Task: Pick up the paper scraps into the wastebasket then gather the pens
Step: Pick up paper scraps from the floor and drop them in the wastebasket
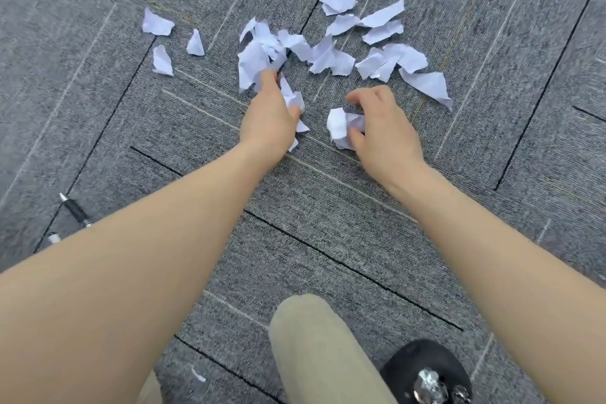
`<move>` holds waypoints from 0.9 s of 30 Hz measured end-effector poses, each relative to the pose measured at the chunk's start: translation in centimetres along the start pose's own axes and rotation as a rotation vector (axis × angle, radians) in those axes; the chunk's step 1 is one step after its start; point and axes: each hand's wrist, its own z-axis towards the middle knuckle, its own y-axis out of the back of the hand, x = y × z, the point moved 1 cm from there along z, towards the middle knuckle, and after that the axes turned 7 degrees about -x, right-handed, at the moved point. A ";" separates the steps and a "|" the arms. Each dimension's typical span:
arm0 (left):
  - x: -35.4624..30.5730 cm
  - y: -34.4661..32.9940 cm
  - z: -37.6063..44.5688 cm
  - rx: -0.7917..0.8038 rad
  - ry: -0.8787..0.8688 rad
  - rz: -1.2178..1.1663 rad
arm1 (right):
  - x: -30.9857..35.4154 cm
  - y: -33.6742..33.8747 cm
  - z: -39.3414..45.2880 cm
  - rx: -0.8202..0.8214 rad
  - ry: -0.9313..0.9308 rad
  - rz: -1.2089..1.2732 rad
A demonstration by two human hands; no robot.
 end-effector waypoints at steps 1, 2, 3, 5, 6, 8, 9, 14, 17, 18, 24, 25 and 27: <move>-0.1 -0.1 0.1 -0.007 0.009 0.005 | 0.0 0.0 0.1 0.004 0.007 0.005; -0.2 -0.1 0.1 -0.008 0.016 0.012 | -0.1 0.1 0.1 0.005 0.016 0.009; -0.2 -0.1 0.2 -0.011 0.020 0.017 | -0.2 0.1 0.0 0.003 0.028 0.010; -0.2 0.0 0.3 -0.026 0.022 0.043 | -0.3 0.2 -0.3 -0.011 0.051 0.017; -0.2 0.0 0.3 -0.038 0.016 0.061 | -0.3 0.2 -0.4 -0.021 0.059 0.029; -0.4 -0.1 0.1 -0.071 -0.016 0.111 | -0.4 0.2 -0.7 -0.031 0.059 0.056; -0.5 -0.2 -0.1 -0.091 -0.040 0.143 | -0.4 0.2 -0.7 -0.029 0.050 0.068; -0.7 -0.5 -0.4 -0.120 0.014 0.101 | -0.3 0.4 0.1 0.018 -0.032 0.146; -0.8 0.1 0.4 -0.025 0.077 0.092 | -0.2 0.6 0.8 0.108 -0.031 0.073; -0.8 0.4 0.6 0.006 0.082 0.103 | -0.3 0.8 0.9 0.121 -0.043 0.088; -0.9 2.1 -0.5 0.071 0.069 -0.141 | -2.6 5.2 -0.5 0.026 -0.245 0.421; -1.0 1.9 -1.1 0.133 0.054 -0.154 | -2.9 5.5 -1.2 0.099 -0.268 0.443; -1.3 1.0 -2.5 0.255 0.015 -0.112 | -3.3 4.7 -3.0 0.232 -0.288 0.399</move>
